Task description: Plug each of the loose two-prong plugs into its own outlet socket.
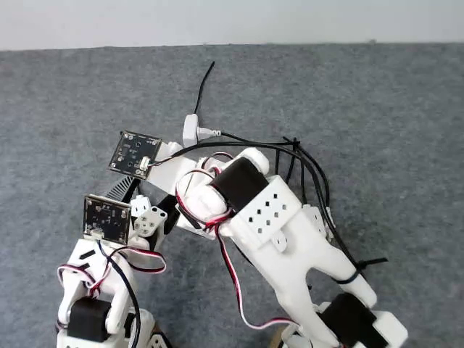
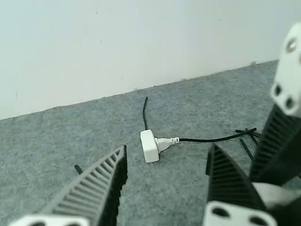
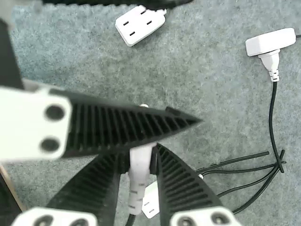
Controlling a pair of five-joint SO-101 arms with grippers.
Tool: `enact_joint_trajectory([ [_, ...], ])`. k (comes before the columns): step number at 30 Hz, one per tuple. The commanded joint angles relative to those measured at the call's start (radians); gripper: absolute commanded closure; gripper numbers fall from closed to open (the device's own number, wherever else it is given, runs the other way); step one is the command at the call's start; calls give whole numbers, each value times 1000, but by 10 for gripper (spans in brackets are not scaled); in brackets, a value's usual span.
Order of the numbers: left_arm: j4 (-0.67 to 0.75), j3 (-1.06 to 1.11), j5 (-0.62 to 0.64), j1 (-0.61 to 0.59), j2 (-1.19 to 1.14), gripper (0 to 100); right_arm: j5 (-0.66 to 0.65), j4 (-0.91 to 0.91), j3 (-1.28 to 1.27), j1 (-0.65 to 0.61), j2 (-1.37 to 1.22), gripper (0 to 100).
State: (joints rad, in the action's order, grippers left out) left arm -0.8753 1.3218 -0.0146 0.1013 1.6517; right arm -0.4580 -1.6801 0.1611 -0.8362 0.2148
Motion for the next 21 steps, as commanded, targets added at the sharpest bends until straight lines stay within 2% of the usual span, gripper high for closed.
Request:
enact_joint_trajectory([
  [1,9,41,0,5,-2,727,-2,-4,61,-8,99,990],
  [21,25,76,0,-25,-2,727,-2,5,54,-8,108,990],
])
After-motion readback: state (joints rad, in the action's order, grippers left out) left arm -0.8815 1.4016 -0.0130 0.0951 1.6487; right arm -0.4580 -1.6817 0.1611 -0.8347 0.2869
